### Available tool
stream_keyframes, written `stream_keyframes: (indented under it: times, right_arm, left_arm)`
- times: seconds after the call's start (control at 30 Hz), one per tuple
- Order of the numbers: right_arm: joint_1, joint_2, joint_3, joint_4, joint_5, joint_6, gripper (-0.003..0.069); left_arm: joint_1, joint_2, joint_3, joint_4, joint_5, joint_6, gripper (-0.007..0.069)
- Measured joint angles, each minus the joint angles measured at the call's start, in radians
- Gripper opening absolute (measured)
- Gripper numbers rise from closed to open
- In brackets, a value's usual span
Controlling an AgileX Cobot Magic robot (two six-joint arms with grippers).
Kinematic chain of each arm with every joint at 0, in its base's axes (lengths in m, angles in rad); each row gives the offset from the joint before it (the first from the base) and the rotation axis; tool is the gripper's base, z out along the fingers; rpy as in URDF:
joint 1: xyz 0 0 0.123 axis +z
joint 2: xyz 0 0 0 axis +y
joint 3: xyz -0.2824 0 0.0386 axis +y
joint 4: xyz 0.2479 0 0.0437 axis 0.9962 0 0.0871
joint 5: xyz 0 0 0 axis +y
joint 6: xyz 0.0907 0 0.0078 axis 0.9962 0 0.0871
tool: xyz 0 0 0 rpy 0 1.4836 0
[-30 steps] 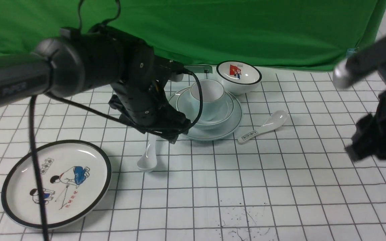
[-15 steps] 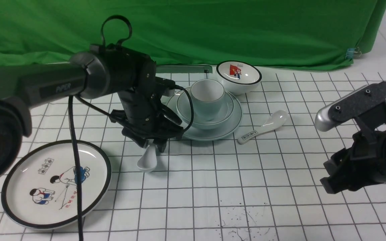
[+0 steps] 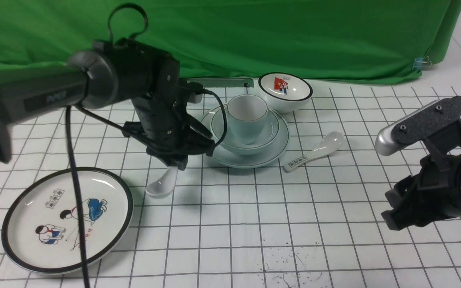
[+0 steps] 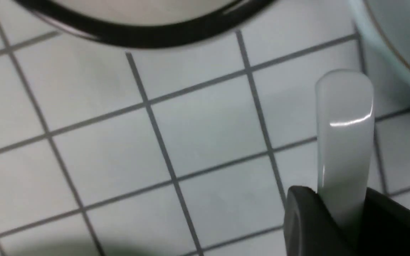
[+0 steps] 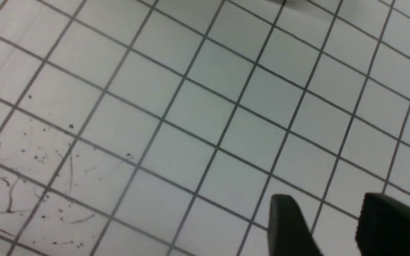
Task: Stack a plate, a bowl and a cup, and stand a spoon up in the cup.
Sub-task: Use the left arm to grab a blue soup spoon, then use the left arm to put the blue soup spoon into the blue teacup in the middle
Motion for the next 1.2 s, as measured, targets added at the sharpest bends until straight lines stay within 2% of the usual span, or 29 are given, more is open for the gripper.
stream_keyframes:
  times: [0.07,0.13,0.17,0.2,0.23,0.3,0.33,0.4,0.43,0.53,0.73,1.03,1.2]
  right_arm:
    - [0.000,0.000,-0.001,0.000,-0.009,0.000,0.0318]
    - [0.000,0.000,0.000,0.001,-0.024,0.000,0.0318]
    - [0.000,0.000,0.001,0.001,-0.038,-0.001,0.0318]
    - [0.000,0.000,0.001,0.001,-0.041,-0.001,0.0318]
    - [0.000,0.000,0.001,0.002,-0.053,-0.001,0.0318]
    - [0.000,0.000,0.001,0.002,-0.059,-0.001,0.0318]
    - [0.000,0.000,0.001,0.002,-0.063,-0.001,0.0318]
    - [0.000,0.000,0.002,0.002,-0.070,-0.001,0.0318]
    - [0.000,0.000,0.002,0.002,-0.071,-0.001,0.0318]
    - [0.000,0.000,0.010,0.002,-0.089,-0.004,0.0318]
    - [0.000,0.000,0.062,0.002,-0.157,-0.016,0.0318]
    - [0.000,0.000,0.067,0.002,-0.183,-0.016,0.0318]
    - [0.000,0.000,0.067,0.002,-0.184,-0.016,0.0318]
  left_arm:
    - [0.000,-0.063,0.019,-0.012,-0.031,0.009,0.0087]
    - [0.000,-0.156,0.057,-0.035,-0.151,0.022,0.0087]
    - [-0.001,-0.213,0.093,-0.054,-0.283,0.033,0.0087]
    - [-0.001,-0.227,0.105,-0.059,-0.328,0.035,0.0087]
    - [-0.009,-0.266,0.152,-0.078,-0.494,0.057,0.0087]
    - [-0.020,-0.289,0.210,-0.100,-0.693,0.068,0.0087]
    - [-0.034,-0.289,0.261,-0.110,-0.861,0.076,0.0087]
    - [-0.049,-0.268,0.315,-0.110,-1.034,0.076,0.0087]
    - [-0.052,-0.260,0.319,-0.108,-1.071,0.076,0.0087]
    - [-0.073,-0.168,0.343,-0.037,-1.281,0.054,0.0087]
    - [-0.086,-0.017,0.272,0.127,-1.393,-0.073,0.0087]
    - [-0.087,0.123,0.218,0.169,-1.555,-0.083,0.0087]
    - [-0.087,0.159,0.217,0.172,-1.577,-0.083,0.0087]
